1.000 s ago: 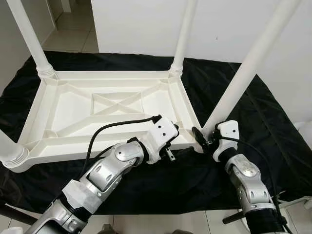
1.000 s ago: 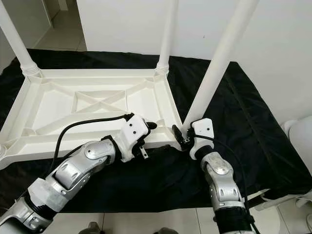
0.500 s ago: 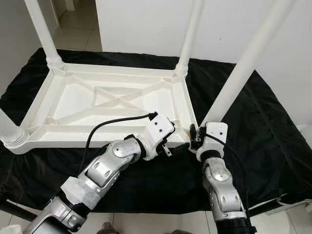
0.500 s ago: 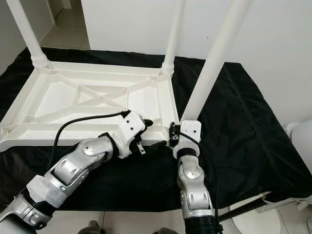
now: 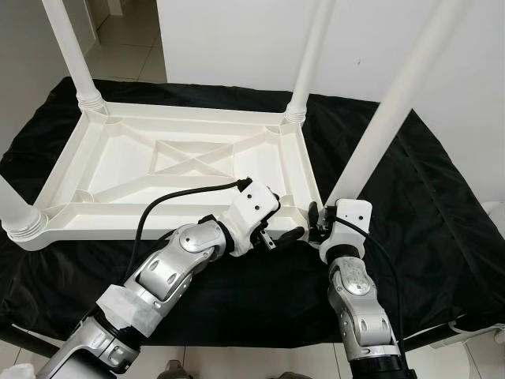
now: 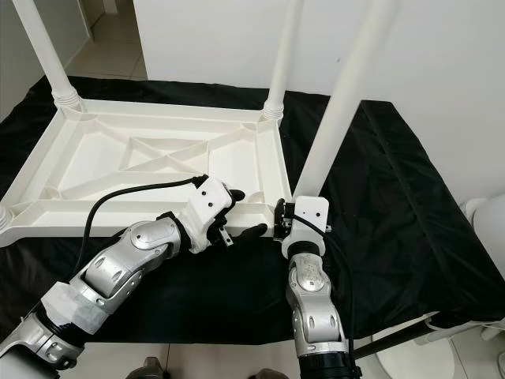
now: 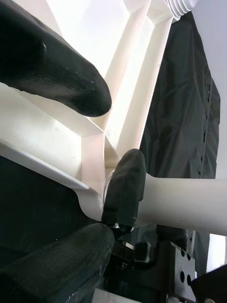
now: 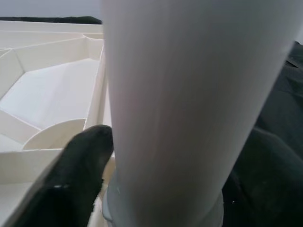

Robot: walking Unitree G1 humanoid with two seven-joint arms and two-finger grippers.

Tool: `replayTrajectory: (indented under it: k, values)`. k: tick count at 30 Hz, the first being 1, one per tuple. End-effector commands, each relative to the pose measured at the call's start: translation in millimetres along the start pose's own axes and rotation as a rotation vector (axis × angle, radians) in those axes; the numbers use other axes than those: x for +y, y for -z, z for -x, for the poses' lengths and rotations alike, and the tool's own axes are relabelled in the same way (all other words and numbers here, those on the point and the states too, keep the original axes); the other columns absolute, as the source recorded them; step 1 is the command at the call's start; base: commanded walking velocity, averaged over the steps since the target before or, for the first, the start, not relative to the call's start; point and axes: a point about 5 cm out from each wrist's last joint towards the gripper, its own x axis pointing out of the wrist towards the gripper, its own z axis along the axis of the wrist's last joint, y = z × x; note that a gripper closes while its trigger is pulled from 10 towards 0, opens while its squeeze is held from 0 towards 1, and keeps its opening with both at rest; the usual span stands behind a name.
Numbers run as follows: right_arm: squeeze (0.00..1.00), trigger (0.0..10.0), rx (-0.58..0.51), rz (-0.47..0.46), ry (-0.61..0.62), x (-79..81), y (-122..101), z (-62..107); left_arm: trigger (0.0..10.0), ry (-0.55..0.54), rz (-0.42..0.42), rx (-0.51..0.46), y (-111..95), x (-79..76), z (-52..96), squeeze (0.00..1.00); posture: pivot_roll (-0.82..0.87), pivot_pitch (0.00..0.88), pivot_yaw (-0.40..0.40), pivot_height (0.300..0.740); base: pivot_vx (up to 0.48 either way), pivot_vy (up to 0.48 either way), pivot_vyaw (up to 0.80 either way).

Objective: Building children table

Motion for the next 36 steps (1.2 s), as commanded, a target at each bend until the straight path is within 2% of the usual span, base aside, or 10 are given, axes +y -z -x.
replayTrajectory:
  k: [1,3,8,9,17,21,26,33,34,36]
  values:
    - [1.0,10.0,-0.017,-0.054,-0.003,2.3,-3.2,2.2,10.0,0.121,-0.015,-0.001,-1.1,-3.4,-0.5,0.0,0.01,0.01,-0.063,0.74,0.0,0.0,0.0]
    - [1.0,10.0,-0.049,-0.036,-0.06,-15.5,-8.4,0.0,10.0,0.128,-0.021,0.0,-0.2,-4.3,1.1,0.0,0.01,0.006,-0.063,0.74,0.0,0.0,0.0]
    - [1.0,10.0,-0.076,0.02,-0.129,-34.3,-13.1,-1.9,10.0,0.141,-0.03,-0.002,0.0,-5.1,2.6,0.0,0.01,0.004,-0.062,0.74,0.0,0.0,0.0]
    - [0.0,10.0,-0.075,0.026,-0.197,-42.5,-13.7,-2.5,10.0,0.152,-0.033,-0.005,0.2,-5.8,3.5,0.0,0.01,0.002,-0.06,0.74,0.0,0.0,0.0]
    - [0.0,10.0,-0.071,0.057,-0.331,-53.0,-12.7,-3.4,10.0,0.183,-0.034,-0.014,0.9,-8.3,6.4,0.0,0.02,0.0,-0.056,0.74,0.0,0.0,0.0]
    - [0.0,10.0,-0.05,0.099,-0.501,-54.5,-7.5,-10.0,10.0,0.278,-0.02,-0.036,-1.1,-15.0,14.1,0.0,0.02,0.0,-0.044,0.74,0.0,0.0,0.0]
    - [0.0,10.0,-0.041,0.095,-0.544,-54.1,-5.4,-14.4,10.0,0.322,-0.02,-0.044,-2.0,-18.7,16.5,0.0,0.02,0.0,-0.041,0.74,0.0,0.0,0.0]
    - [0.0,10.0,-0.036,0.125,-0.615,-50.4,-6.0,-35.5,10.0,0.354,-0.015,-0.042,-2.1,-22.4,16.3,0.0,0.02,0.0,-0.036,0.74,0.0,0.0,0.0]
    - [0.0,4.6,-0.034,0.131,-0.626,-49.0,-6.4,-38.1,10.0,0.355,-0.015,-0.041,-2.1,-22.4,15.9,0.0,0.02,0.0,-0.037,0.74,0.0,0.0,0.0]
    - [0.0,4.6,-0.034,0.136,-0.638,-48.3,-6.4,-40.0,10.0,0.355,-0.016,-0.042,-2.3,-22.5,15.9,0.0,0.02,0.0,-0.037,0.74,0.0,0.0,0.0]
